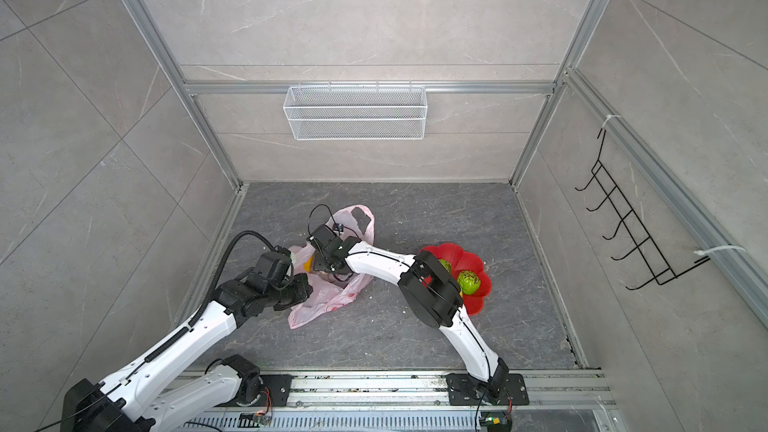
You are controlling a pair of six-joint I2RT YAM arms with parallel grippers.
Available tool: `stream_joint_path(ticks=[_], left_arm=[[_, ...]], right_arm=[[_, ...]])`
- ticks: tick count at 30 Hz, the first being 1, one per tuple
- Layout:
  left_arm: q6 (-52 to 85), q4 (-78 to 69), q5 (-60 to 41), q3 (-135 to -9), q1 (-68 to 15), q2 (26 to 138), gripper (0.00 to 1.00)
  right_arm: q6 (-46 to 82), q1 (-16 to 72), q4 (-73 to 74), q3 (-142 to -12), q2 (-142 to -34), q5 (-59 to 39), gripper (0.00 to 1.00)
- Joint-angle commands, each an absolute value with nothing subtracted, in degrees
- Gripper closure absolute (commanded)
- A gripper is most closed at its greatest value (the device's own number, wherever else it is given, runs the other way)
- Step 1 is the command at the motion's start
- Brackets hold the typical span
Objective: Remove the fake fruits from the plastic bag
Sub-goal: 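Close the right gripper on the pale bun inside the bag, then lift the pale bun out of the bag and carry it over the red plate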
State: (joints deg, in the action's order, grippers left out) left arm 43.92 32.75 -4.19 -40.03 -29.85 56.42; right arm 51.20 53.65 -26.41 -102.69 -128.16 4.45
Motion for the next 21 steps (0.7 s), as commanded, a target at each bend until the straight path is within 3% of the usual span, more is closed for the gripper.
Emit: stream_joint_path(ticks=[1, 21], left_arm=[[43.2, 30.8, -1.7, -42.4, -29.6, 56.2, 1.00], [44.0, 27.5, 1.2, -43.9, -29.6, 57.6, 1.00]], right_arm=[[46.9, 53.8, -28.3, -101.4, -123.4, 3.0, 0.56], [36.8, 53.9, -40.1, -97.9, -110.3, -5.3, 0.58]])
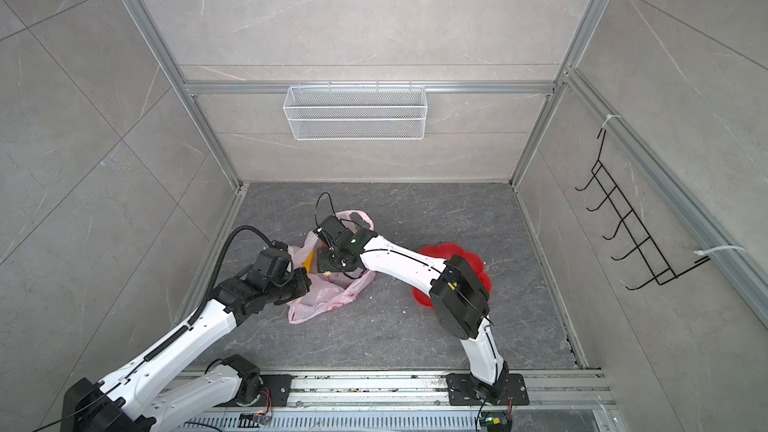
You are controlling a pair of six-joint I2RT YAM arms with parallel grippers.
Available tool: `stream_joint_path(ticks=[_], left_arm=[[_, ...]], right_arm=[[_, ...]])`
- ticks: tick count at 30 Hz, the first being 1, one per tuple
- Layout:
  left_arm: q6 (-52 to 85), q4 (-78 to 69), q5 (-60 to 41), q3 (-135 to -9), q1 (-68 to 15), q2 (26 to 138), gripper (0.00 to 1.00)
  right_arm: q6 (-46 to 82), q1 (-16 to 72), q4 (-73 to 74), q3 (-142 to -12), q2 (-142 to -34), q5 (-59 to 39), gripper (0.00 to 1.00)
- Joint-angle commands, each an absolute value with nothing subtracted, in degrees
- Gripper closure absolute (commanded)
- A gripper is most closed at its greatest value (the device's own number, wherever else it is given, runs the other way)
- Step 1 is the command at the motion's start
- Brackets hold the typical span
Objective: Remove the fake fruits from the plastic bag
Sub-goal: 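Lift the pale bun out of the bag and carry it over the red plate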
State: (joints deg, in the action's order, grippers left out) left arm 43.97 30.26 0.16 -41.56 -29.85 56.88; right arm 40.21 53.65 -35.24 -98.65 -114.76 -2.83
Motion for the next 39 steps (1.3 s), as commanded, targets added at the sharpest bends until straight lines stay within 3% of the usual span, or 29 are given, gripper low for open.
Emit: stream_joint_path(ticks=[1, 20, 30, 39], left_arm=[[44.2, 26.9, 1.2, -43.9, -29.5, 58.0, 1.00], [43.4, 24.1, 1.8, -46.9, -29.6, 62.7, 1.00], [42.8, 24.7, 3.0, -50.2, -29.5, 65.0, 1.00], [42.8, 27.9, 4.5, -53.7, -29.6, 68.9, 1.00]], right_arm=[[36.2, 54.0, -40.7, -97.3, -109.1, -5.8, 0.58], [29.2, 53.8, -56.4, -91.4, -86.5, -11.7, 0.58], [26.6, 51.2, -69.8, -92.4, -75.2, -1.5, 0.58], [22.9, 42.5, -72.3, -81.8, -69.5, 2.7, 0.59]])
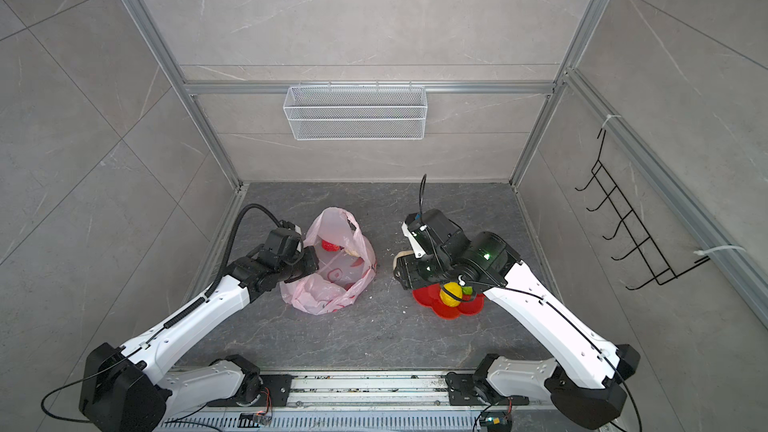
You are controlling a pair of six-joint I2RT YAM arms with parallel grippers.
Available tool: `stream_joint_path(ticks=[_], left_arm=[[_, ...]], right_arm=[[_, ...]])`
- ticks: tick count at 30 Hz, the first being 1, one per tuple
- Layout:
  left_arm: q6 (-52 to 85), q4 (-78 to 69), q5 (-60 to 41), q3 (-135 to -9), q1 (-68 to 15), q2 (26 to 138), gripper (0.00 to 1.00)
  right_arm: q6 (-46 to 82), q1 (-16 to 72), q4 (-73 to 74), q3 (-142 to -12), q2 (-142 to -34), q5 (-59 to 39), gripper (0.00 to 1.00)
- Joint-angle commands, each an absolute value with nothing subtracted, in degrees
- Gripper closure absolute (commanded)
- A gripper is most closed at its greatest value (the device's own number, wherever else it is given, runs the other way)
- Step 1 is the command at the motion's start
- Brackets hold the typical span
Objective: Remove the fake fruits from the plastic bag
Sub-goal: 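Lift the pale bun out of the bag and carry it over the red plate, then lower the pale bun into the red plate beside the yellow fruit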
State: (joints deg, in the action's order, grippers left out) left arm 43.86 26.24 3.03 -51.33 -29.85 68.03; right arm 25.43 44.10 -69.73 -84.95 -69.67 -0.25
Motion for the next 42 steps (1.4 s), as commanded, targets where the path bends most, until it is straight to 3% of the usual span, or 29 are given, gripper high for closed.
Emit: stream_joint_path(ticks=[1, 11, 23, 42], left_arm=[[43.0, 27.9, 4.5, -53.9, -29.6, 69.1, 1.00], [42.6, 29.3, 4.1, -55.0, -29.6, 70.1, 1.00], [42.5, 31.7, 3.6, -54.6, -29.5, 69.1, 1.00], [42.3, 31.5, 2.8, -53.8, -29.5, 68.5, 1.00]], right_arm=[[22.5, 41.6, -71.8, -80.1, -69.5, 3.1, 0.59], [18.8, 38.5, -63.7, -68.8, -76.1, 8.7, 0.60], [13.7, 37.3, -55.7, -65.9, -86.8, 13.1, 0.60], [13.3, 35.6, -54.9, -64.4, -92.7, 16.2, 0.53]])
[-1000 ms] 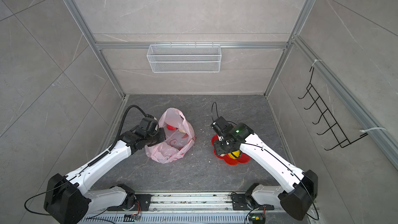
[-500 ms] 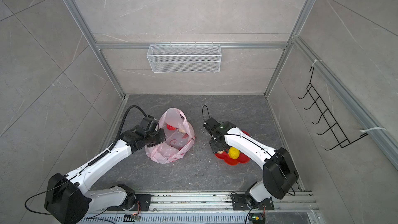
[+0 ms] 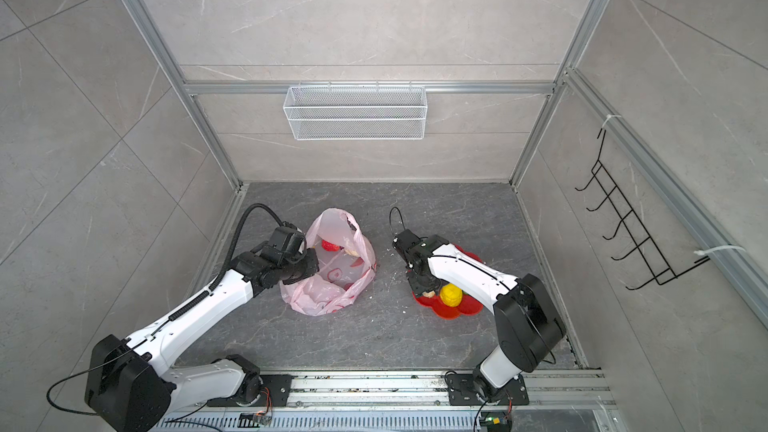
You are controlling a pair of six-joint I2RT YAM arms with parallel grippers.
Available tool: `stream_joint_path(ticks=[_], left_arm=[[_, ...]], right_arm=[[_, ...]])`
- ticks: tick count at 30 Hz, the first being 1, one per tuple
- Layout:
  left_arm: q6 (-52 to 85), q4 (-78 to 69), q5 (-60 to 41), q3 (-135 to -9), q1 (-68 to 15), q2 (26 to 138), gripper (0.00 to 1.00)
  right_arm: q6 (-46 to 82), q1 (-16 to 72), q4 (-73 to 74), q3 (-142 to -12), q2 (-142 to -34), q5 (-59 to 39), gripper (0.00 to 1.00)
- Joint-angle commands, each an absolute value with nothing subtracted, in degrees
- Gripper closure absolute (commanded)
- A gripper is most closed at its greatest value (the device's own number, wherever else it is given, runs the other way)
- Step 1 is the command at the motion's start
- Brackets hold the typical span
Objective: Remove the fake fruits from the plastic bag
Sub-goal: 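Lower the pale bun into the red plate beside the yellow fruit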
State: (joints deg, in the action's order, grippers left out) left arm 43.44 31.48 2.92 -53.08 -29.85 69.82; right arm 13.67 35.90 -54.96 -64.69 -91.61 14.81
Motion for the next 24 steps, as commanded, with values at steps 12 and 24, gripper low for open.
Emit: stream_joint_path(ticks=[12, 24], left_arm=[[42.3, 31.8, 2.8, -53.7, -29.5, 67.9, 1.00], [42.6, 33.0, 3.2, -52.9, -29.5, 66.8, 1.00]], right_arm=[[13.8, 35.5, -55.9, -65.1, -94.4, 15.7, 0.42], [13.9, 35.4, -55.9, -65.4, -95.7, 15.1, 0.36]])
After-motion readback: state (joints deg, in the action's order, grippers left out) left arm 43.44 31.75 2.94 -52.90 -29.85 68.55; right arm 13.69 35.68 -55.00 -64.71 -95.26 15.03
